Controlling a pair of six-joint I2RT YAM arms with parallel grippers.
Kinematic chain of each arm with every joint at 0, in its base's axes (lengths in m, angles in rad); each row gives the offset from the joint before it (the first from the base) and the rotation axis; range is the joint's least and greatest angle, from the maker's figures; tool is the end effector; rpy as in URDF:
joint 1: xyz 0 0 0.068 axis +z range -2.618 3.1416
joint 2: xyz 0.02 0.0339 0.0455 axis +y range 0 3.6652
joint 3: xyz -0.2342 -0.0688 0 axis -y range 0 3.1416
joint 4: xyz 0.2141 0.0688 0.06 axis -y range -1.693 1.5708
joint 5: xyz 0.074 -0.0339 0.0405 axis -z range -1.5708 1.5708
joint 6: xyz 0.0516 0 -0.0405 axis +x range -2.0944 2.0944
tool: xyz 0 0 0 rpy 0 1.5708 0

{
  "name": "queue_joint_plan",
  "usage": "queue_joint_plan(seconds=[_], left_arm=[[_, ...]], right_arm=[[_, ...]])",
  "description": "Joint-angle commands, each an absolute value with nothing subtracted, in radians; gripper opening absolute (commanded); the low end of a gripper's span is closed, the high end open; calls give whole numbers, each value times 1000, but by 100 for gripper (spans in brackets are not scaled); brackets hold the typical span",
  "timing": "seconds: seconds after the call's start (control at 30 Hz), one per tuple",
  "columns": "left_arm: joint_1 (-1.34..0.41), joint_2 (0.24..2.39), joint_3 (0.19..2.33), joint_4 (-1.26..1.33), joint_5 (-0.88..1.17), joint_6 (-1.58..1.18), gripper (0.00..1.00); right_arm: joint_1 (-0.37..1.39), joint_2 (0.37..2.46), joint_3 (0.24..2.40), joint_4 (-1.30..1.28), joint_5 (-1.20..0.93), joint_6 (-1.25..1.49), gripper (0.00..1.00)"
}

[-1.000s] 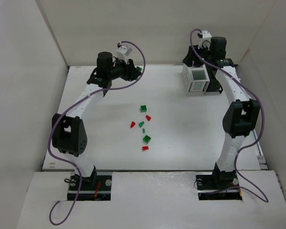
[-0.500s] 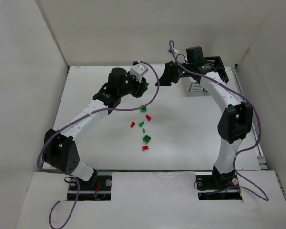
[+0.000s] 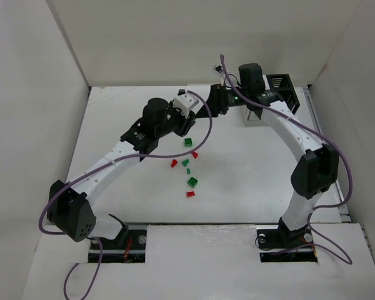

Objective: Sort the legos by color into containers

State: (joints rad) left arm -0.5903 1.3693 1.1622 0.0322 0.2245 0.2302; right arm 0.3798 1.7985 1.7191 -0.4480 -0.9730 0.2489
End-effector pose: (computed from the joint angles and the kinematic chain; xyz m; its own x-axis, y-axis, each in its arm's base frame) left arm 0.2573 -0.1862 0.3360 0.0246 0.2513 -0.9676 0.7386 0.6477 0.1870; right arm 0.3372 0.1805 0.3326 -0.6678 -0.1173 -0.7350 -0.7300 0.2959 0.6161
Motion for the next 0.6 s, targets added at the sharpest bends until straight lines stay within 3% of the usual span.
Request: queue_joint_plan(seconds=[0.0,0.4,0.57], left_arm=[[-603,1327,1152,66,202,245,1],[-612,1289,1134,95,212,245,1],[-612,1289,1124,104,212,245,1]], right_arm=[[406,1763,1727,-383,-976,290,64],[425,1813,1766,-394,-919,308,55],[425,1841,1784,-403,-926,308,46]])
